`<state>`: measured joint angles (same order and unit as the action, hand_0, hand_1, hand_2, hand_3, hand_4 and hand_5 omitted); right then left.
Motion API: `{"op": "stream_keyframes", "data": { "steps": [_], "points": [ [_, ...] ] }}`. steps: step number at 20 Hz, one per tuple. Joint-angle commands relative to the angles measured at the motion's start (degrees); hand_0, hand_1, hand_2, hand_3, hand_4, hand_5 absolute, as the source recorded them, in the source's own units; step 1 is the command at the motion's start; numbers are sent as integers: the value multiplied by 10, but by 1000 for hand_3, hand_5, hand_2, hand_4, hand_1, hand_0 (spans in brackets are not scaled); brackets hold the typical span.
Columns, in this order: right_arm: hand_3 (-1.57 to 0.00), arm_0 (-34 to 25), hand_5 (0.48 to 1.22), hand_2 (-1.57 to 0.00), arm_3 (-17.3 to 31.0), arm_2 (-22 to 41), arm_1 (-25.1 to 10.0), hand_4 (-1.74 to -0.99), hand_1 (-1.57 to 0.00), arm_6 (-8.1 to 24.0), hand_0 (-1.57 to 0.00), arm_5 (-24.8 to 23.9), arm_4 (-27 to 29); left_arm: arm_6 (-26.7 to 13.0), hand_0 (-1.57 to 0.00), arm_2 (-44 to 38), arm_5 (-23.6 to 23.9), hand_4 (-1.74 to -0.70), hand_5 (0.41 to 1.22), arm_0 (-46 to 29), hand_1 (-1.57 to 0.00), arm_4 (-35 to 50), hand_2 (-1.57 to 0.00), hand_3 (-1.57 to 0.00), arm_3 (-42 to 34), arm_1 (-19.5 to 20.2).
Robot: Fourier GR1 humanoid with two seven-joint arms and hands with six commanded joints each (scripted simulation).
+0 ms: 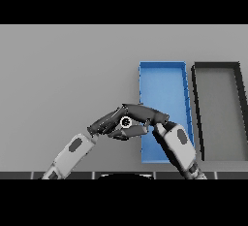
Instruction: Pick up the blue pipe and place it into the blue bin.
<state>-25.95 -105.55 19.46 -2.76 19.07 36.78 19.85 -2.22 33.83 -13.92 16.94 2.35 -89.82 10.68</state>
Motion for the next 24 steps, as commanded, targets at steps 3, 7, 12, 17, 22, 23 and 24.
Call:
{"op": "stream_keyframes", "data": {
  "steps": [3, 7, 12, 17, 22, 23, 24],
  "points": [
    [-1571, -21, 1221, -1571, 9, -21, 6, -1492, -1571, 52, -1571, -23, 70, -14, -13, -1, 5, -881, 593, -7, -11, 1, -11, -4, -8, 6],
    [-1571, -62, 1221, -1571, 4, -37, 6, -1494, -1571, 134, -1571, -85, 219, -16, -5, 2, 5, -870, 535, -16, -4, -2, -4, -1, -10, 11],
    [-1571, -163, 1221, -1571, 8, -86, -41, -1493, -1571, 156, -1571, -165, 292, -27, -1, 5, 2, -864, 503, -16, -1, -2, -1, 0, -12, 11],
    [-1571, -283, 1221, -1571, 78, -150, -83, -1496, -1571, 110, -1571, -175, 290, -25, 0, 3, -1, -866, 484, -17, 0, 2, 0, 1, -21, 17],
    [-1571, -317, 1221, -1571, 191, -212, -133, -1498, -1571, 76, -1571, -190, 211, -38, 1, 2, 4, -844, 481, -20, 1, 2, 1, 1, -34, 22],
    [-1571, -317, 1221, -1571, 217, -221, -137, -1498, -1571, 73, -1571, -192, 194, -39, 1, -1, 2, -841, 477, -19, 1, 2, 1, 1, -26, 24],
    [-1571, -312, 1221, -1571, 244, -235, -149, -1498, -1571, 77, -1571, -188, 187, -44, 1, -1, 7, -835, 474, -17, 1, -2, 1, 1, -26, 21]
  ]
}}
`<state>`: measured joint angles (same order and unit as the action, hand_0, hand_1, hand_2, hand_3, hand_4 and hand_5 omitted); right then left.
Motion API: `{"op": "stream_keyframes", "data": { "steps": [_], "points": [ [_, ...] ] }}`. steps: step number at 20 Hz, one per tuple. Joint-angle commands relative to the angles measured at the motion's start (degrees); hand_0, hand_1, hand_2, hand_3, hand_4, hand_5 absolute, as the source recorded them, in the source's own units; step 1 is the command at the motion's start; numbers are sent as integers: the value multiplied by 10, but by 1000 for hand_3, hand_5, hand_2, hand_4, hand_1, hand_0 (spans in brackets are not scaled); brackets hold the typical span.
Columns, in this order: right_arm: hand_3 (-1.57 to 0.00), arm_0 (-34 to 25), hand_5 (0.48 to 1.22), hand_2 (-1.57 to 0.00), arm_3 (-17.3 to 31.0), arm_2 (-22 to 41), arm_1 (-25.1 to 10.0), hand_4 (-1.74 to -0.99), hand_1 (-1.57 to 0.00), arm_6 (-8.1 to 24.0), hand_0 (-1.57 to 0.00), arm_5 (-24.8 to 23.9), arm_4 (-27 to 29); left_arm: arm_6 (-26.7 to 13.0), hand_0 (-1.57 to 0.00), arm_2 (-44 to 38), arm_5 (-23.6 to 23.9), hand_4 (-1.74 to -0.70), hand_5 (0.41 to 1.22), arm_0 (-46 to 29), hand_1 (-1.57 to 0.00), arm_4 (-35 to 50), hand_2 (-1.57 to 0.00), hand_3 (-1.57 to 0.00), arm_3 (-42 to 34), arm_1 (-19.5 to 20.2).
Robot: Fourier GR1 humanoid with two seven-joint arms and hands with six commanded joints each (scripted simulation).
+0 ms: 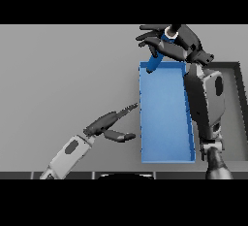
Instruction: Pick up the blue pipe and place it into the blue bin.
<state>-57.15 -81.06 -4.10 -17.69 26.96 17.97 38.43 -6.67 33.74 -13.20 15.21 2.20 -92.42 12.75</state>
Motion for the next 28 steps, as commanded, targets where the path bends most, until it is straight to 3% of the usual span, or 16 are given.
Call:
{"op": "stream_keyframes", "data": {
  "steps": [1, 3, 5, 10, 14, 16, 17, 20, 22, 23, 25, 27, 28],
  "points": [
    [-1571, 6, 1221, -1571, 20, -7, -6, -1499, -1571, 4, -1571, 4, -7, 2, 1, 4, 3, -831, 470, -2, 1, -6, 1, 1, -4, 0],
    [-1571, 18, 1221, -1571, 70, -24, -12, -1499, -1571, 7, -1571, 1, -30, 2, 1, 1, 4, -829, 465, -2, 1, -7, 1, 1, -4, 4],
    [-1571, 49, 1221, -1571, 89, -36, -19, -1499, -1571, 12, -1571, 1, -44, 6, 1, -2, 3, -825, 461, -5, 1, -9, 1, 1, -2, 10],
    [-1571, 145, 1221, -1571, 87, -37, -12, -1499, -1571, 53, -1571, -23, -85, 11, 1, -2, -2, -826, 466, -3, 1, -5, 1, 1, -2, 9],
    [-1571, 215, 1221, -1571, 83, -12, -12, -1499, -1571, 80, -1571, -74, -111, 8, 1, 3, 1, -829, 470, -10, 1, -11, 1, 1, -14, 13],
    [-1080, 240, 1221, -1571, 89, 18, -27, -1586, -1571, 80, -1571, -82, -113, 6, 1, 1, 2, -826, 470, -9, 1, -10, 1, 1, -11, 12],
    [-1178, 255, 1221, -1571, 87, 39, -40, -1569, -1571, 80, -1571, -79, -110, 6, 1, 4, 3, -827, 471, -14, 1, -10, 1, 1, -17, 12],
    [-693, 278, 1205, -1571, 98, 109, -64, -1653, -1571, 80, -1571, -110, -94, -7, 1, 0, 1, -826, 475, -7, 1, -3, 1, 1, -19, 12],
    [-1009, 283, 1199, -1571, 117, 171, -94, -1583, -1571, 80, -1571, -146, -58, -4, 1, 4, 6, -827, 474, -11, 1, -11, 1, 1, -15, 9],
    [-807, 275, 1190, -1333, 131, 209, -115, -1534, -1382, 78, -1465, -177, -12, -2, 1, 9, 7, -829, 474, -16, 1, -13, 1, 1, -18, 6],
    [-516, 260, 1159, -853, 150, 285, -153, -1404, -884, 80, -937, -204, 81, -4, 1, 8, 8, -829, 476, -10, 1, -14, 1, 1, -14, 3],
    [-330, 242, 1182, -545, 155, 345, -186, -1302, -566, 80, -599, -220, 146, -2, 1, 5, 5, -828, 476, -9, 1, -12, 1, 1, -11, 6],
    [-264, 235, 1139, -436, 143, 364, -198, -1264, -452, 80, -479, -207, 147, 1, 1, 7, 5, -826, 477, -12, 1, -16, 1, 1, -9, 8]
  ]
}}
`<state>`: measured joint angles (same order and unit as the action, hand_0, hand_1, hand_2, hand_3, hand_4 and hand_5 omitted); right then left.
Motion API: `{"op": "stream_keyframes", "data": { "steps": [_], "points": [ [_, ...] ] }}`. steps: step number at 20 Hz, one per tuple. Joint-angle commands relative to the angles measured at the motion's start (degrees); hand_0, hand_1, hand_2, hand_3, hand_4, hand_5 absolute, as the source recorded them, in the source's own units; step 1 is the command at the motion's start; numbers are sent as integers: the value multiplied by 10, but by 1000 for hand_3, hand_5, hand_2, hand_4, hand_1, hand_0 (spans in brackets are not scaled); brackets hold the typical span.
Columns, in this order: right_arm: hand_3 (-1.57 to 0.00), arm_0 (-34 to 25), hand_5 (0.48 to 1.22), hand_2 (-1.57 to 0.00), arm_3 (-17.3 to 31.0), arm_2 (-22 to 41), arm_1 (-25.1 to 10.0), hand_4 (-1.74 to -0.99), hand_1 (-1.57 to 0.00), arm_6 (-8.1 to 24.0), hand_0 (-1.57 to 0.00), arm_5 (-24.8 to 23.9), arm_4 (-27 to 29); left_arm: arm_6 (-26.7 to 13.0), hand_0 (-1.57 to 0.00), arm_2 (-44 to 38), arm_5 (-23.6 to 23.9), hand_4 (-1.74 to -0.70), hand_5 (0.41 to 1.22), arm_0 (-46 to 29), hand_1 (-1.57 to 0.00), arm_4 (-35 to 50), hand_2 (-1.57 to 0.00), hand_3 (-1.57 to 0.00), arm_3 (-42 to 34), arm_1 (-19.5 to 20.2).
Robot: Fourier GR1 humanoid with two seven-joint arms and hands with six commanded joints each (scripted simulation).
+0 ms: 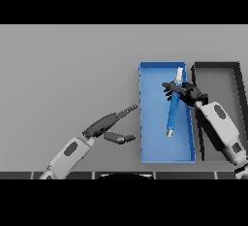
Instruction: Pick up the blue pipe and place it into the blue bin.
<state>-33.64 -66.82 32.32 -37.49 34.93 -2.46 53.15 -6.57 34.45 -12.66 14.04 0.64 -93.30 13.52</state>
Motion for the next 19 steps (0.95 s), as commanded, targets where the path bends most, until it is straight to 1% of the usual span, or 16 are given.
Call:
{"op": "stream_keyframes", "data": {
  "steps": [1, 2, 4, 5, 6, 7, 9, 10, 11, 12, 14, 15, 16, 17, 18, 19],
  "points": [
    [-211, -3, 1091, -349, -13, 11, -7, -1234, -362, -4, -383, 15, -14, 1, 1, -2, 1, -827, 477, -1, 1, 4, 1, 1, -8, 1],
    [-169, -4, 1044, -279, -25, 26, -22, -1215, -289, -22, -306, 31, -33, -1, 1, -1, -1, -829, 477, -1, 1, 5, 1, 1, -8, 2],
    [-107, -11, 967, -178, -37, 46, -32, -1199, -185, -13, -196, 34, -55, 1, 1, 0, 0, -830, 475, 2, 1, 3, 1, 1, 2, -4],
    [-86, -8, 933, -142, -43, 52, -36, -1196, -148, -8, -157, 37, -63, 3, 1, 0, 0, -831, 473, 0, 1, 5, 1, 1, -8, -2],
    [-68, -7, 907, -114, -52, 57, -39, -1192, -118, -3, -154, 35, -66, 7, 1, -1, 1, -831, 472, -3, 1, 4, 1, 1, -9, 2],
    [-55, -11, 880, -91, -53, 57, -37, -1189, -94, -2, -123, 32, -68, 0, 1, 1, 2, -831, 471, -1, 1, 3, 1, 1, -11, -1],
    [-35, -8, 838, -58, -52, 58, -36, -1196, -60, -10, -79, 26, -73, -11, 1, 1, 2, -830, 471, 5, 1, 4, 1, 1, -4, -5],
    [-27, -9, 818, -46, -49, 57, -35, -1188, -48, -13, -63, 23, -75, -3, 1, -3, 2, -829, 471, 1, 1, 5, 1, 1, -10, 2],
    [-22, -15, 807, -37, -45, 57, -32, -1182, -38, -9, -50, 15, -78, -5, 1, 0, 2, -829, 471, 2, 1, 4, 1, 1, -8, -3],
    [-17, -13, 795, -29, -46, 60, -35, -1182, -30, -11, -40, 20, -82, 0, 1, -4, 2, -828, 472, -1, 1, 5, 1, 1, -13, 4],
    [-11, -8, 783, -18, -43, 58, -29, -1176, -19, -22, -25, 16, -81, -6, 1, 2, 4, -826, 470, -3, 1, 1, 1, 1, -14, 0],
    [-8, -5, 774, -14, -42, 58, -38, -1186, -15, -25, -20, 24, -84, -5, 1, 3, 5, -826, 471, -6, 1, -1, 1, 1, -19, 3],
    [-8, -11, 772, -14, -42, 60, -37, -1186, -15, -26, -20, 29, -88, -6, 1, 1, 2, -826, 472, -5, 1, 3, 1, 1, -22, 6],
    [-8, -10, 766, -14, -48, 61, -36, -1186, -15, -21, -20, 22, -86, -9, 1, 1, 4, -826, 472, -6, 1, 3, 1, 1, -26, 8],
    [-8, -8, 767, -14, -47, 61, -34, -1186, -15, -24, -20, 24, -84, -13, 1, 1, 3, -826, 473, -3, 1, 4, 1, 1, -24, 6],
    [-8, -9, 769, -14, -49, 63, -36, -1186, -15, -17, -20, 27, -86, -18, 1, 1, 6, -826, 474, 2, 1, 2, 1, 1, -21, 1]
  ]
}}
